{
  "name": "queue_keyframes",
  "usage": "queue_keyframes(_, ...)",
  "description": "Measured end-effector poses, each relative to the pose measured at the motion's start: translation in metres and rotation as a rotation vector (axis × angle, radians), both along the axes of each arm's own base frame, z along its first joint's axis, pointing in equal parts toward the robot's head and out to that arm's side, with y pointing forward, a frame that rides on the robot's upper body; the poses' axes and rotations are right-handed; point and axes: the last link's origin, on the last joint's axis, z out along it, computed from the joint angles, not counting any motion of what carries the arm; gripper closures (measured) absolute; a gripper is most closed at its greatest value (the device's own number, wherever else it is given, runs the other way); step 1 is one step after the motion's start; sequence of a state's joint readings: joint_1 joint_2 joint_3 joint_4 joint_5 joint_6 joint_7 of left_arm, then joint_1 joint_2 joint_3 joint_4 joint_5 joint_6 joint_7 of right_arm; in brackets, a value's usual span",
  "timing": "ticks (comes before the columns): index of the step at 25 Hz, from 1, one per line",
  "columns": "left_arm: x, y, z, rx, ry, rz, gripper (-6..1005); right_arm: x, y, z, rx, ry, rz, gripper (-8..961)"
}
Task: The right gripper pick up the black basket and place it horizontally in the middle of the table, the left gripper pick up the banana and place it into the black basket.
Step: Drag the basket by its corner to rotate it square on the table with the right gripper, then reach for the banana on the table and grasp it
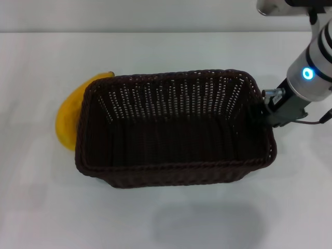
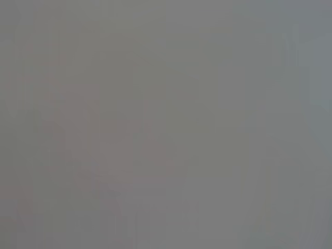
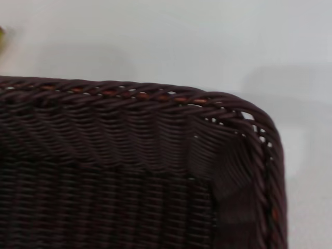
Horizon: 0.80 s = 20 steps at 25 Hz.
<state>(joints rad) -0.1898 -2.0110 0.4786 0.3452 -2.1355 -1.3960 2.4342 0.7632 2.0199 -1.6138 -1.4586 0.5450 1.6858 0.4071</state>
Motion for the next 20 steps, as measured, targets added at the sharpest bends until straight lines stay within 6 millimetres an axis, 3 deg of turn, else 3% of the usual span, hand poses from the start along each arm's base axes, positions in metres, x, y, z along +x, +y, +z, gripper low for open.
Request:
queue_keyframes(9,-0.001,0.000,0.000,-0.017,0.005,0.003,134,-0.001,-0.004,0.016,0.016,-0.013,0.011,592)
queue_keyframes(15,-0.001,0.000,0.001,-0.042,-0.033,-0.006,134,-0.007,-0.008,0.052,0.139,-0.013,0.071,572)
queue_keyframes(20,0.004,0.012,0.016,-0.197,-0.102,-0.027,134,0.000,-0.012,0.088,0.286,0.010,0.236,571)
